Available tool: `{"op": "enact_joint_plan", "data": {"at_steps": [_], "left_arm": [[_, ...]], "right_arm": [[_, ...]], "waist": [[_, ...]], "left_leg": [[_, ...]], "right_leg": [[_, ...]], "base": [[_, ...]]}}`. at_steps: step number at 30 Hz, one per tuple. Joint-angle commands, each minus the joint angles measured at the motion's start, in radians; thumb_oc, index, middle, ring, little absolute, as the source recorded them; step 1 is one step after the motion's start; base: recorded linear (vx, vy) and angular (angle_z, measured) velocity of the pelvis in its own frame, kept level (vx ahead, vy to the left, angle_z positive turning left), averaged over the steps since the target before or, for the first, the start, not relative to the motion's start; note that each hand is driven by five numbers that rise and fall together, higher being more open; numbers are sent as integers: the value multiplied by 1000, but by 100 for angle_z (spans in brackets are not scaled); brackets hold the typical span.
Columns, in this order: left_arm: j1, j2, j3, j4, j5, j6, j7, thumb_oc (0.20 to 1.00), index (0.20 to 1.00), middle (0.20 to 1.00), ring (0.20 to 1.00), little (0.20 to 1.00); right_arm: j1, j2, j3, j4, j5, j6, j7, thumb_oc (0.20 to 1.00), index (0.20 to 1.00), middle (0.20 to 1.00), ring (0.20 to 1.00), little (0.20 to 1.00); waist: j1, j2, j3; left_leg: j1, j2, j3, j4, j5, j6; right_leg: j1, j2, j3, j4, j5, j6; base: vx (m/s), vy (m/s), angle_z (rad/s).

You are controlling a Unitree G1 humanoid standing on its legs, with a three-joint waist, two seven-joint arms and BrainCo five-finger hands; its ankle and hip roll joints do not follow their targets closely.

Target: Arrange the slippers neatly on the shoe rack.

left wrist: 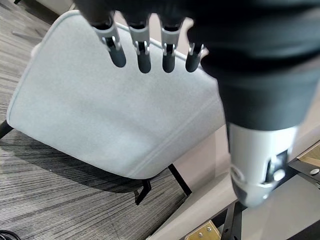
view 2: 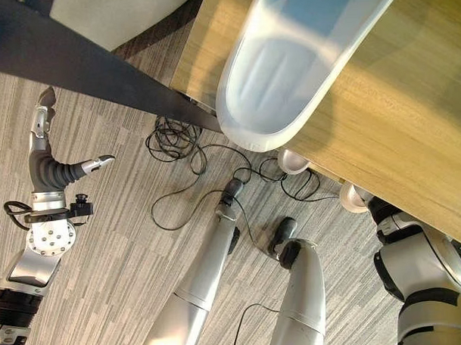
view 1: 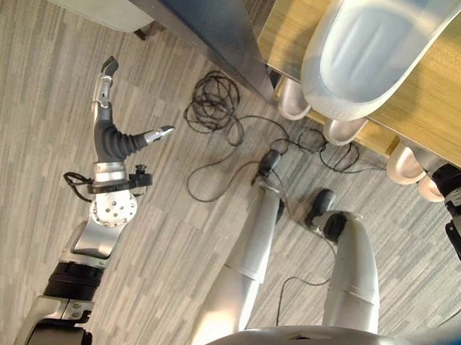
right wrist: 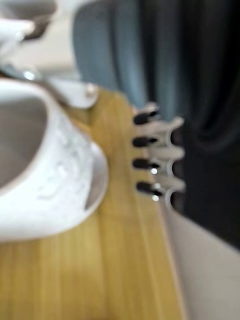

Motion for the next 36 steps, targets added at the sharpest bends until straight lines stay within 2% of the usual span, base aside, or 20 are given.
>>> {"op": "enact_joint_plan", "data": {"at_steps": [1,6,12,23,29,33,36], "left_arm": [[71,-16,56,-62,-60,-47,10,1000,1000,1000,1000,1000],[75,-51,76,-70,-105,-56,-7,1000,1000,1000,1000,1000],[106,-71,78,-54,-121,-43,-24,1000,1000,1000,1000,1000],[119,-50,79,-56,-128,-36,-39,1000,1000,1000,1000,1000],[131,-42,82,-48,-120,-33,-33,1000,1000,1000,1000,1000],[141,-36,82,-50,-97,-36,-7,1000,1000,1000,1000,1000],[143,-28,78,-48,-91,-40,3,1000,1000,1000,1000,1000]], "right_arm": [[78,35,-83,-58,60,-6,-54,1000,1000,1000,1000,1000],[136,56,-127,-88,55,-2,-56,1000,1000,1000,1000,1000],[221,137,-160,-117,47,-5,-64,1000,1000,1000,1000,1000],[228,192,-170,-94,68,-5,-68,1000,1000,1000,1000,1000],[225,223,-207,-83,88,1,-112,1000,1000,1000,1000,1000],[229,239,-224,-73,39,23,-187,1000,1000,1000,1000,1000],[222,247,-219,-58,41,25,-191,1000,1000,1000,1000,1000]], "waist": [[16,-8,-13],[7,0,-13],[0,10,-18],[-1,28,-22],[-2,36,-27],[-4,45,-23],[-4,47,-22]], "left_leg": [[27,60,60,-125,27,34],[24,54,56,-124,28,34],[19,61,53,-110,22,34],[5,66,51,-102,22,34],[7,66,53,-100,19,34],[12,70,57,-101,15,36],[12,71,59,-101,15,36]], "right_leg": [[52,11,96,-29,-5,-10],[49,11,91,-21,-11,-15],[47,14,95,-10,-10,-18],[34,18,101,-4,-13,-18],[35,20,103,-3,-13,-18],[39,24,107,-7,-12,-16],[39,24,109,-10,-10,-16]], "base": [[0,0,0],[-8,-17,2],[0,-2,2],[0,0,0],[0,0,0],[-3,8,0],[0,0,0]]}}
